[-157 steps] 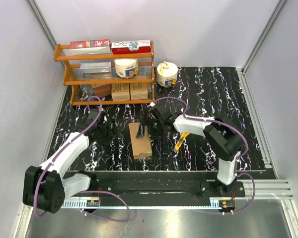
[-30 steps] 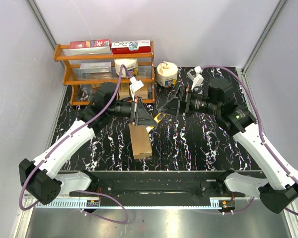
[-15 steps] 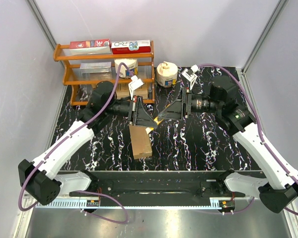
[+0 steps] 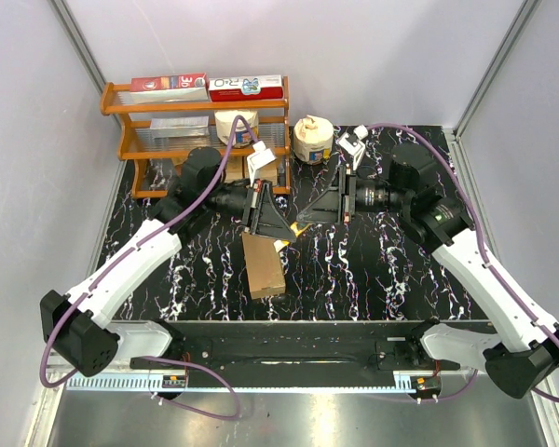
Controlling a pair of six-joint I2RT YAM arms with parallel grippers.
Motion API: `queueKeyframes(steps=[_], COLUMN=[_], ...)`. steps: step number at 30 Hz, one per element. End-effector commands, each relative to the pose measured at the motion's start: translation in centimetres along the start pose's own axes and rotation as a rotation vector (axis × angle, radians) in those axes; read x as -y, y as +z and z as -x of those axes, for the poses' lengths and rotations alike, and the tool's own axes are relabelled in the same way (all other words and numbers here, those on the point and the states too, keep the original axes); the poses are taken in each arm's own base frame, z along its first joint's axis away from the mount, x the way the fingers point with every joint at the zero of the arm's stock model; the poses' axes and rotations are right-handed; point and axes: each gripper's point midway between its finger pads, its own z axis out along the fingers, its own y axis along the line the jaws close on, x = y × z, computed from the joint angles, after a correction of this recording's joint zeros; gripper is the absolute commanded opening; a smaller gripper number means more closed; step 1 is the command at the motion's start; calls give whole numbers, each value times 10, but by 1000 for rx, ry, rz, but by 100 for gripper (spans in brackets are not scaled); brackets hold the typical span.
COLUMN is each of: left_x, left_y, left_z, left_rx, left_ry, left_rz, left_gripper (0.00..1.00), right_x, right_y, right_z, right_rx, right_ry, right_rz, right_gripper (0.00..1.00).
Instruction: Unpack the express box
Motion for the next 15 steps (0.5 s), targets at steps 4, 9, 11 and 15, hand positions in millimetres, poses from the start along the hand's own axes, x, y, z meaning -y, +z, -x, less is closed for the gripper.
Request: queueKeyframes(steps=[4,9,11,15], left_x=[-13,-16,-18,-20], left_y=[-1,-3,-4,-9], left_z=[6,4,4,7], left_rx=[1,-3,-1,11], left_ry=[19,6,1,-4], left_rz=[54,56,61,70], left_gripper=[0,0,0,0], right_x=[-19,-16,-14,-14], right_y=[0,-1,0,-1], right_z=[-3,-5,-6,-7], right_rx=[-35,-41,-41,-47], right_ry=[-45,-53,-59,-65], right_rz=[95,86,82,84], right_gripper=[43,42,42,46])
